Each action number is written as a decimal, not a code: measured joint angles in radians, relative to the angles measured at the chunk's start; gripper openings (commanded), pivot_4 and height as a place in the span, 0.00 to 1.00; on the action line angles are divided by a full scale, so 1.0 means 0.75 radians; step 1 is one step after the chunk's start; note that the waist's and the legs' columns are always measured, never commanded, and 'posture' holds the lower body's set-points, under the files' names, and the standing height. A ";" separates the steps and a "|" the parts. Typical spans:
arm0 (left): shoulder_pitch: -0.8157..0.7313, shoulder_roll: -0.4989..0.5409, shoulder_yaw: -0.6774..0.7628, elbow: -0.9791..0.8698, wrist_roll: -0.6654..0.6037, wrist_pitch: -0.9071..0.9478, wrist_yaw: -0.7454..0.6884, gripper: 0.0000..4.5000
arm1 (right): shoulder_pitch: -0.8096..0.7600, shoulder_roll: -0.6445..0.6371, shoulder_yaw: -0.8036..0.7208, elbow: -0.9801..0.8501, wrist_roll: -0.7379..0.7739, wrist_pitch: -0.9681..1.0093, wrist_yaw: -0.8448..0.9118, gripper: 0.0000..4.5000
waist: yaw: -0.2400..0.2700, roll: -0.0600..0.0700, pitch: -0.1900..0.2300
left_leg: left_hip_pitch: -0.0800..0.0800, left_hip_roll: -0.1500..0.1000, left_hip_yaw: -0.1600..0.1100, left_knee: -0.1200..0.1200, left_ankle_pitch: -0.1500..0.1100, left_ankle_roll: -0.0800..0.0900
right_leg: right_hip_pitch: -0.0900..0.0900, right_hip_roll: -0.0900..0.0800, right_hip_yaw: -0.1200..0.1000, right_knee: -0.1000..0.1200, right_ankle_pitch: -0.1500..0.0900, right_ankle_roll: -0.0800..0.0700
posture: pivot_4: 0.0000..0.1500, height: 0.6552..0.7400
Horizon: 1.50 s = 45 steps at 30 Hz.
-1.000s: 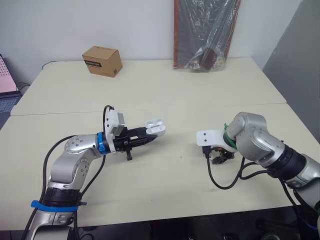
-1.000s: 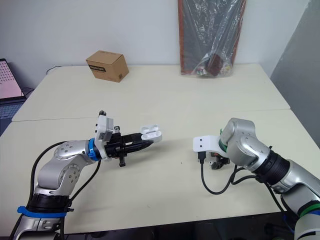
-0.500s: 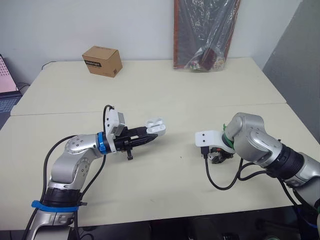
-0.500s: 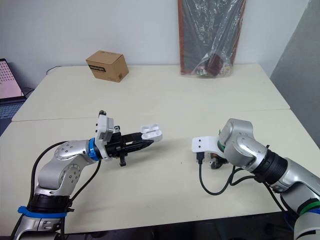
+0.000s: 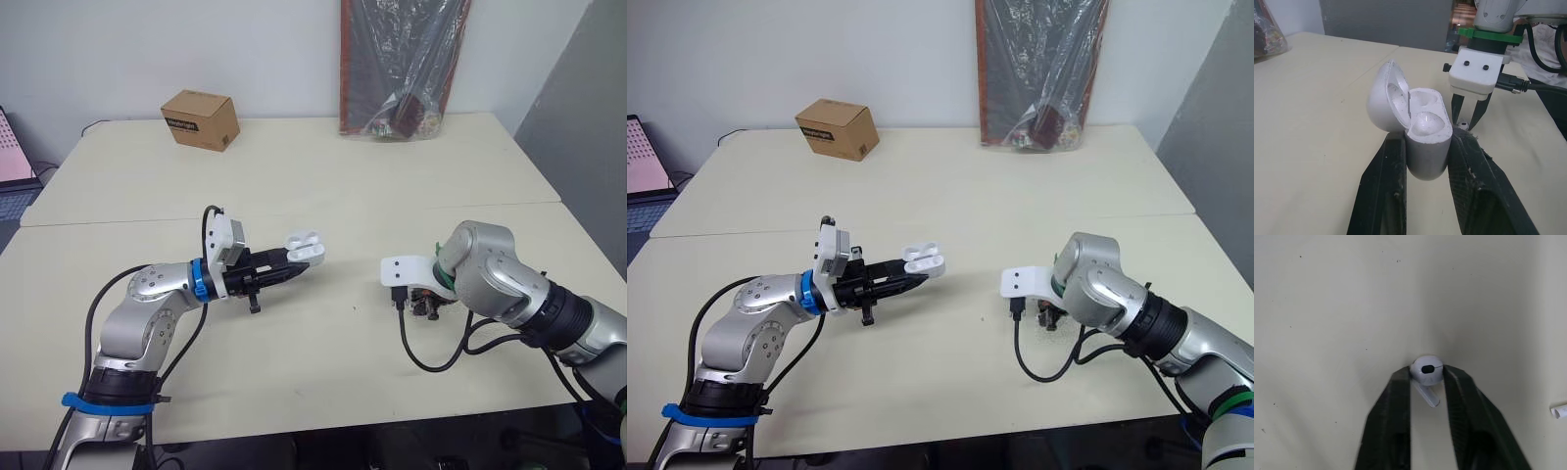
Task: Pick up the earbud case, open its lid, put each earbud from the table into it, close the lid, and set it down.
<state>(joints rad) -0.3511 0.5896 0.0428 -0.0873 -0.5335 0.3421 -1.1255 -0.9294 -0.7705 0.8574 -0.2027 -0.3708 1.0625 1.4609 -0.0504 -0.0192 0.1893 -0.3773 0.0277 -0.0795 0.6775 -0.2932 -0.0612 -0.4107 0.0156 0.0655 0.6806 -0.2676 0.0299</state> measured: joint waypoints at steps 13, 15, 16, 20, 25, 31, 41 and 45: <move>0.000 0.000 0.000 0.000 0.003 -0.001 0.000 0.18 | -0.021 -0.001 0.039 -0.016 -0.001 0.008 -0.004 0.09 | -0.001 0.000 0.000 | 0.000 0.000 0.000 0.000 0.000 0.000 | 0.000 0.000 0.000 0.000 0.000 0.000 | 1.00 1.00; 0.000 -0.001 0.000 0.000 0.004 -0.001 0.000 0.18 | -0.023 0.002 0.046 -0.031 -0.001 0.016 -0.006 0.09 | -0.001 0.000 0.000 | 0.000 0.000 0.000 0.000 0.000 0.000 | 0.000 0.000 0.000 0.000 0.000 0.000 | 1.00 1.00; 0.000 -0.001 0.000 0.000 0.004 -0.001 -0.001 0.18 | -0.027 0.002 0.054 -0.036 -0.001 0.020 -0.007 0.09 | -0.001 0.000 0.000 | 0.000 0.000 0.000 0.000 0.000 0.000 | 0.000 0.000 0.000 0.000 0.000 0.000 | 1.00 1.00; 0.000 -0.001 0.000 0.000 0.005 -0.002 -0.001 0.18 | -0.034 0.004 0.068 -0.039 -0.001 0.022 -0.011 0.09 | -0.001 0.000 0.000 | 0.000 0.000 0.000 0.000 0.000 0.000 | 0.000 0.000 0.000 0.000 0.000 0.000 | 1.00 1.00; 0.000 -0.004 0.000 0.000 0.005 -0.002 0.000 0.18 | -0.040 0.005 0.083 -0.044 -0.004 0.017 -0.026 0.09 | -0.001 0.000 0.000 | 0.000 0.000 0.000 0.000 0.000 0.000 | 0.000 0.000 0.000 0.000 0.000 0.000 | 1.00 1.00; 0.000 -0.004 0.000 0.000 0.007 -0.003 0.002 0.18 | -0.040 0.005 0.091 -0.054 -0.005 0.009 -0.035 0.09 | -0.001 0.000 0.000 | 0.000 0.001 0.000 0.000 0.000 0.000 | 0.000 0.000 0.000 0.000 0.000 0.000 | 1.00 1.00; -0.007 -0.055 0.002 0.047 0.077 -0.112 0.077 0.18 | 0.123 0.127 -0.401 -0.231 0.233 0.068 -0.186 0.09 | 0.004 0.000 0.000 | -0.006 0.000 -0.001 -0.001 0.000 0.000 | -0.005 0.000 0.000 0.000 0.000 0.000 | 1.00 1.00; -0.008 -0.088 0.005 0.082 0.092 -0.163 0.109 0.18 | 0.335 0.362 -0.809 -0.412 0.453 0.217 -0.290 0.09 | 0.016 -0.001 -0.001 | -0.007 0.000 -0.003 -0.002 0.000 0.000 | -0.005 0.000 -0.003 0.000 0.000 0.000 | 1.00 1.00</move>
<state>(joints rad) -0.3572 0.5232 0.0467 -0.0256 -0.4643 0.2201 -1.0436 -0.6780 -0.4990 0.2508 -0.5119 -0.0314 1.2251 1.2433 -0.0383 -0.0200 0.1889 -0.3826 0.0278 -0.0818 0.6759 -0.2932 -0.0612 -0.4145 0.0154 0.0636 0.6802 -0.2674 0.0297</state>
